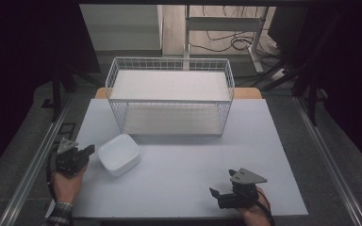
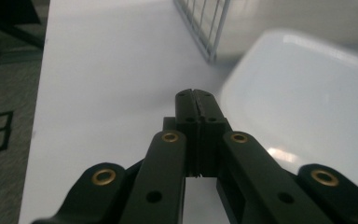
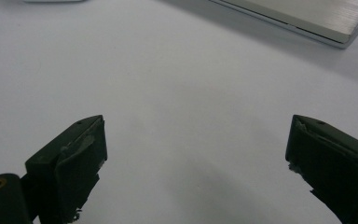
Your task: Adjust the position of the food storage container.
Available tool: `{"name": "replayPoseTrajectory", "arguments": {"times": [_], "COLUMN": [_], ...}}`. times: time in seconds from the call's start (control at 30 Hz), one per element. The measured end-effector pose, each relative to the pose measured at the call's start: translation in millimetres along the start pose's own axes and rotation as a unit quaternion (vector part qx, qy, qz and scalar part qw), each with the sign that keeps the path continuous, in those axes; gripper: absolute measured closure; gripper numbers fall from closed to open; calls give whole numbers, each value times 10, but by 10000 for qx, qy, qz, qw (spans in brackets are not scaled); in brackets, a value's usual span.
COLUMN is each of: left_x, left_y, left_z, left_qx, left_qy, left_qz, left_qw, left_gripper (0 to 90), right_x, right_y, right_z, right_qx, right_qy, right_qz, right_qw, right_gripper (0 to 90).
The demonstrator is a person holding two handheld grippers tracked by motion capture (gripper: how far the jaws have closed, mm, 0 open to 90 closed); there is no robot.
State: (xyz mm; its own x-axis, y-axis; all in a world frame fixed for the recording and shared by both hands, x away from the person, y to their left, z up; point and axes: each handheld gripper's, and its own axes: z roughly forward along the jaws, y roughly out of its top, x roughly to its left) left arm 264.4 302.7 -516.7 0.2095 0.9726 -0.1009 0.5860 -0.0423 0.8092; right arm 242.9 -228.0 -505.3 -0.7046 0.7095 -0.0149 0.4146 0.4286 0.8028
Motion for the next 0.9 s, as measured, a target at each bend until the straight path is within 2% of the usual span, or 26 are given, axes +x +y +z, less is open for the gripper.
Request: {"name": "replayPoseTrajectory", "arguments": {"times": [0.03, 0.1, 0.2, 0.4, 0.5, 0.6, 0.83, 0.9], "left_x": [-15, -41, -62, -97, -147, -178, -307, -366], "left_y": [-42, -55, -44, 30, 100, 136, 236, 268], "left_z": [19, 61, 128, 248, 383, 440, 611, 654], "left_qx": [153, 325, 417, 443, 488, 483, 480, 484], "left_qy": [-96, -126, -192, -243, -330, -380, -663, -714], "left_qz": [-61, -55, -92, -116, -52, -15, 32, 125], "left_qw": [9998, 9994, 9989, 9987, 9982, 9981, 9966, 9962], "left_gripper": [898, 897, 897, 897, 897, 897, 897, 897], "right_x": [-5, -6, -4, -8, -15, -18, -7, -4], "right_y": [-2, 0, -1, -3, 0, 2, 4, 5], "right_z": [5, 4, 12, 26, 32, 41, 57, 62], "right_qx": [-19, -27, -8, 10, -26, -31, 23, 38], "right_qy": [-3, 13, 15, -12, -50, -77, -40, -21], "right_qz": [28, 72, 64, 74, 79, 99, 29, 14], "right_qw": [10000, 10000, 10000, 10000, 10000, 9999, 10000, 10000], "right_gripper": [48, 48, 48, 43, 41, 41, 37, 35]}}
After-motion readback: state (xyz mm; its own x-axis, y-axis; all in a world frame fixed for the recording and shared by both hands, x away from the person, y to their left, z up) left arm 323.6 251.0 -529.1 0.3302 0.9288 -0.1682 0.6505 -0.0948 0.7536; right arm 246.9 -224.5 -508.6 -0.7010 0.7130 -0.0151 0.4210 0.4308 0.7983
